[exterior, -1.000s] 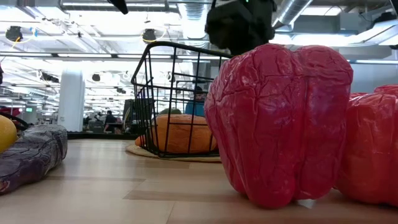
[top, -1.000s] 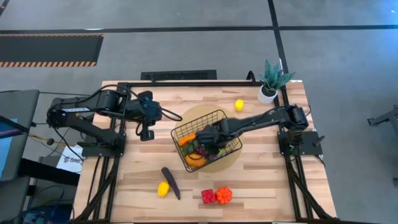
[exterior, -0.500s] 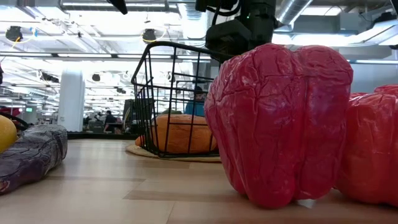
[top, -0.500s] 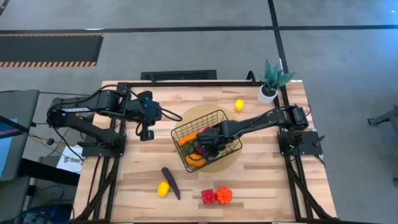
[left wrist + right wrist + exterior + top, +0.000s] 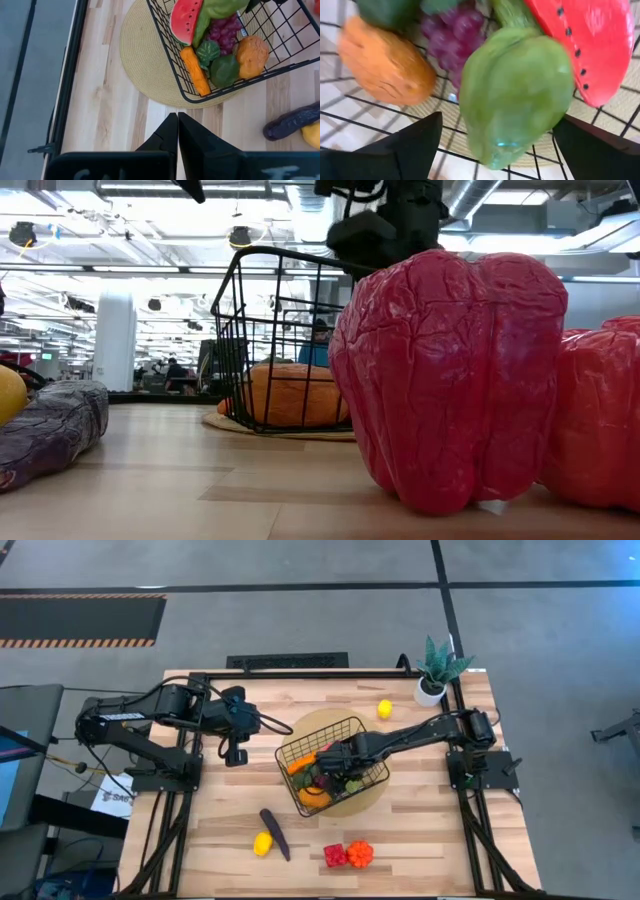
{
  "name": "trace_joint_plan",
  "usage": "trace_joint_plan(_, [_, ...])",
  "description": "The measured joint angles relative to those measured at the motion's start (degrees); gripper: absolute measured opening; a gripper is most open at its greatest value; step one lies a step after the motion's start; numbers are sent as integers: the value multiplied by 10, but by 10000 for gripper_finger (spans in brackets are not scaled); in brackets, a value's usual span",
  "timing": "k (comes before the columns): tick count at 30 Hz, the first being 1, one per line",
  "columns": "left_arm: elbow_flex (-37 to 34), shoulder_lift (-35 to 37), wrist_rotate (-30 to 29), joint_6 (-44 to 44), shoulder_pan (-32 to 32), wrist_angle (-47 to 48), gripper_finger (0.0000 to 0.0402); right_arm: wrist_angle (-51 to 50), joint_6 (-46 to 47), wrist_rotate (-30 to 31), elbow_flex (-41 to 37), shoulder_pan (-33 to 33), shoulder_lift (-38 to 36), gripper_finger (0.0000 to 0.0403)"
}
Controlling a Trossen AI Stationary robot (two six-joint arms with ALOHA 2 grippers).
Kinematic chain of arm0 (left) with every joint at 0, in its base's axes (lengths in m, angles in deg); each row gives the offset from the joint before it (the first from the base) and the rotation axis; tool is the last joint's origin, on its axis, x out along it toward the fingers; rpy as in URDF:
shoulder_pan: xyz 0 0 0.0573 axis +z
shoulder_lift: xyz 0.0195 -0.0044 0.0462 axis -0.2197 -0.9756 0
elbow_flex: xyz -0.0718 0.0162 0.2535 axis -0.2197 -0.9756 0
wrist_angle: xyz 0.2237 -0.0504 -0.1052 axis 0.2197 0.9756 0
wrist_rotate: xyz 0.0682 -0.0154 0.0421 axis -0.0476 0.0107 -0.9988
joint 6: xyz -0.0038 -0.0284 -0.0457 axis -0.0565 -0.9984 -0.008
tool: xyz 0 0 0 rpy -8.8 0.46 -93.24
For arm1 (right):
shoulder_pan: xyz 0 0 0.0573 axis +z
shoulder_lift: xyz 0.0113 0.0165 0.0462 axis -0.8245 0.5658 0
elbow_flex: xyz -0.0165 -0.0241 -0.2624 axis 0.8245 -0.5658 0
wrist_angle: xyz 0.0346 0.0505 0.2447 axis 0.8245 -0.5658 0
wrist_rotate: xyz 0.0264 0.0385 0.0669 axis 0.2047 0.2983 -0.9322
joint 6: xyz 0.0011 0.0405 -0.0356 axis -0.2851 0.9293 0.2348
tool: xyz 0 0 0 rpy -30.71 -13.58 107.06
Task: Build produce basket
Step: Put the green chayote into the wire basket, then put the top yellow lemon into the wire basket
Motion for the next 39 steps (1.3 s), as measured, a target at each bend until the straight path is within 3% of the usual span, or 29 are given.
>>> trace_joint_plan(8, [0,0,0,0,0,0,0,-23,-14,0,84,14,0,353])
trace_joint_plan(15, [0,0,0,3,0,0,0,-129,-31,34,154,13,0,327])
trace_joint_plan(22, [0,0,0,5,0,1,0,-289,1,68,176,5,0,322])
trace_joint_plan(28, [0,0,0,5,0,1,0,-296,19,47,175,19,0,322])
trace_joint_plan(36, [0,0,0,7,0,0,0,-297,47,174,175,22,-6,318])
trace_joint_plan(39, [0,0,0,7,0,0,0,-296,31,195,174,3,-19,308])
